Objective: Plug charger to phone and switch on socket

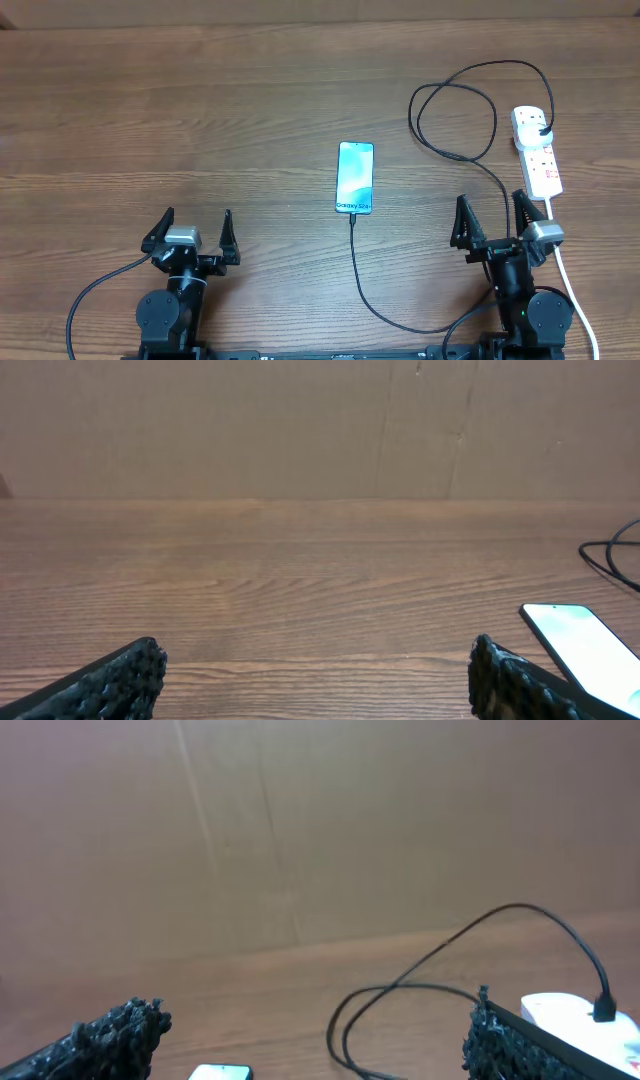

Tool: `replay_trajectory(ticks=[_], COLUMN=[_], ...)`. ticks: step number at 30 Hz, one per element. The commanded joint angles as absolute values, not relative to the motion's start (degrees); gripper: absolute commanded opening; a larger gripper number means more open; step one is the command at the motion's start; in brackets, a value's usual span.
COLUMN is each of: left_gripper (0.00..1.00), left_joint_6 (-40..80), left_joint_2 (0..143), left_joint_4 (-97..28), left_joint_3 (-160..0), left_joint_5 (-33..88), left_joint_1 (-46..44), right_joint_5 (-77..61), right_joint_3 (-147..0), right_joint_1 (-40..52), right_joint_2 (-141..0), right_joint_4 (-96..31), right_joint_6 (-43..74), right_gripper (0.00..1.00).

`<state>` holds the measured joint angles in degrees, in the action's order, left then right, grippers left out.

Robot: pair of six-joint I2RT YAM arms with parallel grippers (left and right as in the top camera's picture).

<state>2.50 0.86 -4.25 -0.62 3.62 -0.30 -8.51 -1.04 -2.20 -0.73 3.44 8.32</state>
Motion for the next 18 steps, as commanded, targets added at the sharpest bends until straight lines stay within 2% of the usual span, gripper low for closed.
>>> replay_trajectory(ticks=[1,6,18], left_gripper=[1.0,0.99,1.0], left_joint_6=[1.04,1.04,1.04], left_joint_2=[0.27,0.27,0.27], left_joint_4=[-4.27,-4.27,-4.27], left_joint_3=[-0.27,-0.27,-0.27], left_joint_5=[2.94,2.94,2.94], left_joint_1=[-0.36,-0.36,-0.36], right_joint_5=[-7.94,-7.9,-8.08], right_joint_3=[-0.43,-0.43,-0.43], right_joint_1=[-1.93,-1.93,-1.91], right_joint_2=[-0.21,-0.21,-0.21], right_joint_4=[3.42,-4.23,-3.99], right_joint_6=[8.25,8.27,5.17], right_gripper=[1.0,1.0,1.0])
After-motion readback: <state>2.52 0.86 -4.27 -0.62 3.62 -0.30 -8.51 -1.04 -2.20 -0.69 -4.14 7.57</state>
